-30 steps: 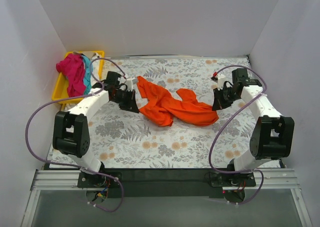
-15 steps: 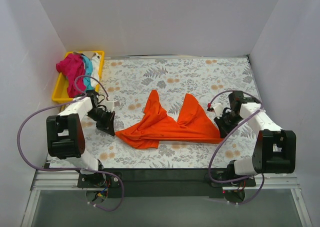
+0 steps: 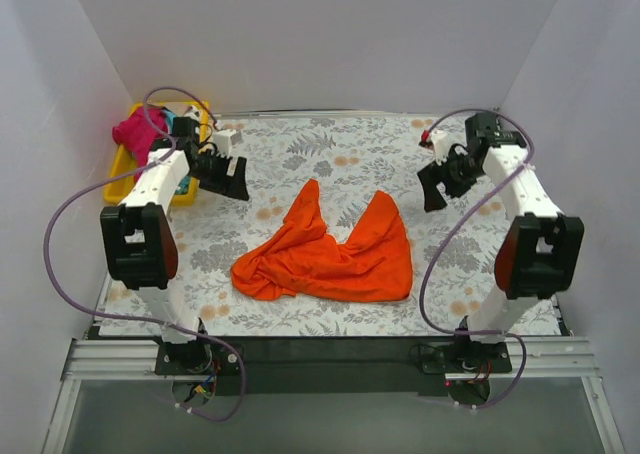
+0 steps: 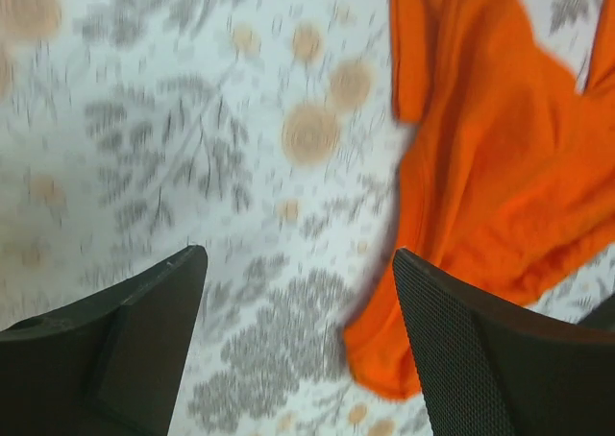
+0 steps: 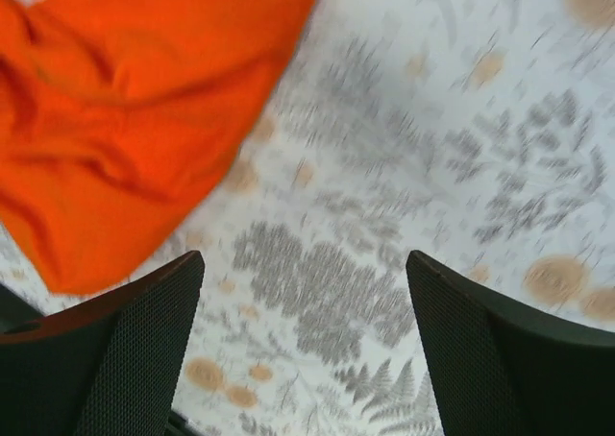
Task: Fold and stack the t-shirts
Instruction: Flatten the tshirt out
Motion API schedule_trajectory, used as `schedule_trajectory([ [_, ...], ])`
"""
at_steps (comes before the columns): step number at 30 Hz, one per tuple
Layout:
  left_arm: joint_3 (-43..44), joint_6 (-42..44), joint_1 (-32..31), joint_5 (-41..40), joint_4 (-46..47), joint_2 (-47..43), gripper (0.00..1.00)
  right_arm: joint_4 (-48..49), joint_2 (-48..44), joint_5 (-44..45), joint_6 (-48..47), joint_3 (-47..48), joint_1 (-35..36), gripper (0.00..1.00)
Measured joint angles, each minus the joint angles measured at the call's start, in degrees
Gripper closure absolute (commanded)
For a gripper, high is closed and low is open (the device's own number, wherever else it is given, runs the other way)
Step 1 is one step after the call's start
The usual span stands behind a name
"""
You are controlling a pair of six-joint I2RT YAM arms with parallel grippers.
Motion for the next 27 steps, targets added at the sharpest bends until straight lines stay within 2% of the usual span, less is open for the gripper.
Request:
schedule_trajectory([
  [3, 6.4, -6.75, -5.75, -1.2, 7.17, 6.36, 0.27, 3.69, 10.8, -2.01, 5.09, 11.45, 0.9, 0.23],
  [9, 13.22, -16.15, -15.28, -3.52, 16.81, 18.45, 0.25, 8.24, 26.53, -1.6, 13.35, 23.61, 6.14, 0.21],
  [15, 14.86, -22.21, -19.93, -7.21, 21.46, 24.61, 0.25, 11.61, 32.02, -0.07, 17.2, 24.65, 12.02, 0.2],
  [20, 15.85, -24.98, -21.59, -9.84, 24.5, 24.83, 0.24, 14.73, 32.26, 1.92, 18.47, 21.84, 13.92, 0.23],
  [22, 16.2, -25.75, -22.29, -11.1, 25.66, 24.83, 0.25, 15.45, 32.72, 2.8, 18.88, 20.87, 14.01, 0.27],
  [23, 16.52, -26.14, -22.69, -11.5, 25.97, 25.05, 0.26, 15.65, 33.11, 3.3, 18.97, 20.68, 14.03, 0.35],
  [25, 17.55, -26.75, -23.58, -12.39, 26.82, 26.01, 0.28, 16.65, 33.18, 3.69, 19.26, 20.63, 14.03, 0.45],
  [26, 18.03, -27.02, -24.06, -12.83, 27.21, 26.64, 0.3, 17.03, 33.35, 3.8, 19.39, 20.48, 14.05, 0.58],
  [27, 18.21, -27.17, -24.46, -13.2, 27.56, 27.19, 0.31, 17.55, 33.38, 3.89, 19.19, 20.22, 14.05, 0.64],
])
